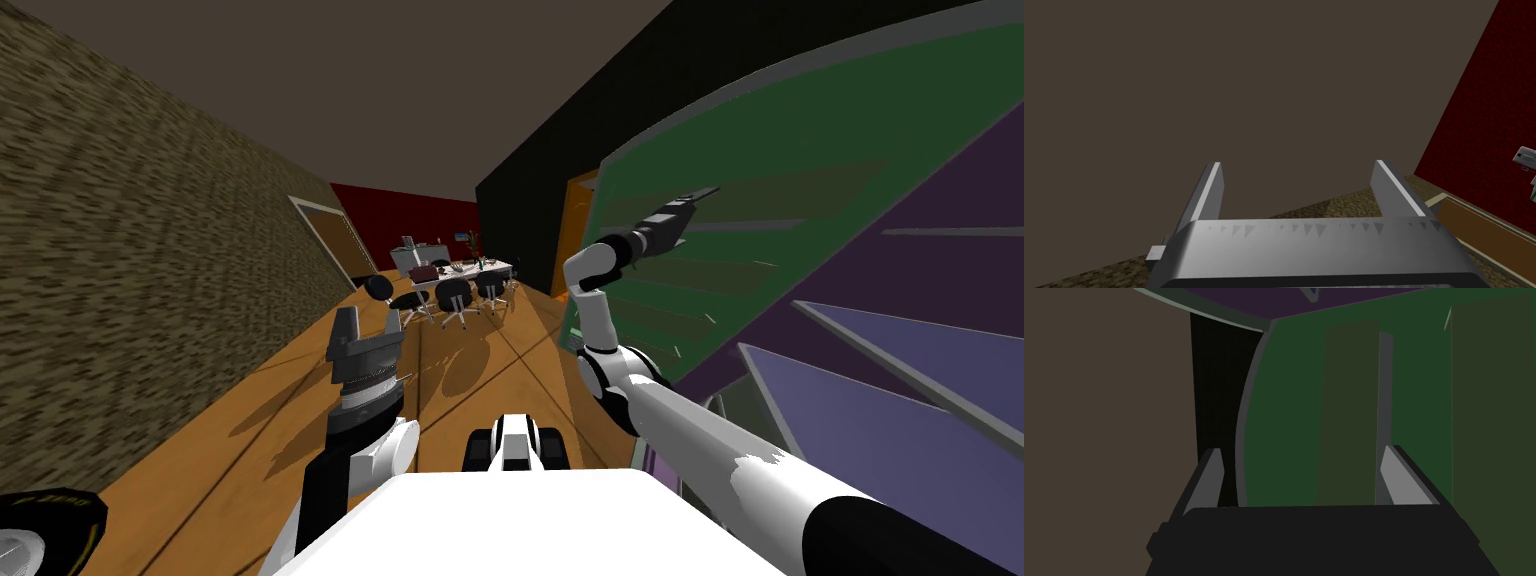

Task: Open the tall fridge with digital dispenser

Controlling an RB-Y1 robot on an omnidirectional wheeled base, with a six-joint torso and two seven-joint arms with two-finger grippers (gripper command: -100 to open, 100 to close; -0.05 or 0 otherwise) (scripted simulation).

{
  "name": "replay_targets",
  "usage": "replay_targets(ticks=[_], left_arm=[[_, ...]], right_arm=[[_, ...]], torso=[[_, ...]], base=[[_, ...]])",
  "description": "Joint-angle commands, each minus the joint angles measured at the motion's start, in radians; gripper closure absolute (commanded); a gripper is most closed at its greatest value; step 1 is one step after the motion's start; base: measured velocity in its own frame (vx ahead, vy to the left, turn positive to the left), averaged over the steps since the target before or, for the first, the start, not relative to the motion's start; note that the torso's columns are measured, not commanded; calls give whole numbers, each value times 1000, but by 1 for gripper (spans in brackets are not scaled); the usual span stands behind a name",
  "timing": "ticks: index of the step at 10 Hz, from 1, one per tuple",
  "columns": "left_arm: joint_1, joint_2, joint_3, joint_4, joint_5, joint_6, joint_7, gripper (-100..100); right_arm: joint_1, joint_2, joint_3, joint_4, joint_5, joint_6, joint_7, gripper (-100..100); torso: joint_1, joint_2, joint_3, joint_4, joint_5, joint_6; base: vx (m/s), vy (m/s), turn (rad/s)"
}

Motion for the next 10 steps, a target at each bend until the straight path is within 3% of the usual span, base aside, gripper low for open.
replay_targets(ticks=[1, 10], left_arm=[[0, 0, 0, 0, 0, 0, 0, 0], [0, 0, 0, 0, 0, 0, 0, 0]], right_arm=[[-35, 6, -9, -8, -11, -30, 69, -100], [-134, 46, -42, -32, -48, -123, 294, -100]], torso=[[0, -1, 0, 0, 0, 1], [-1, -1, 0, 0, 0, 0]], base=[[-54, -55, 157], [-80, -61, 135]])
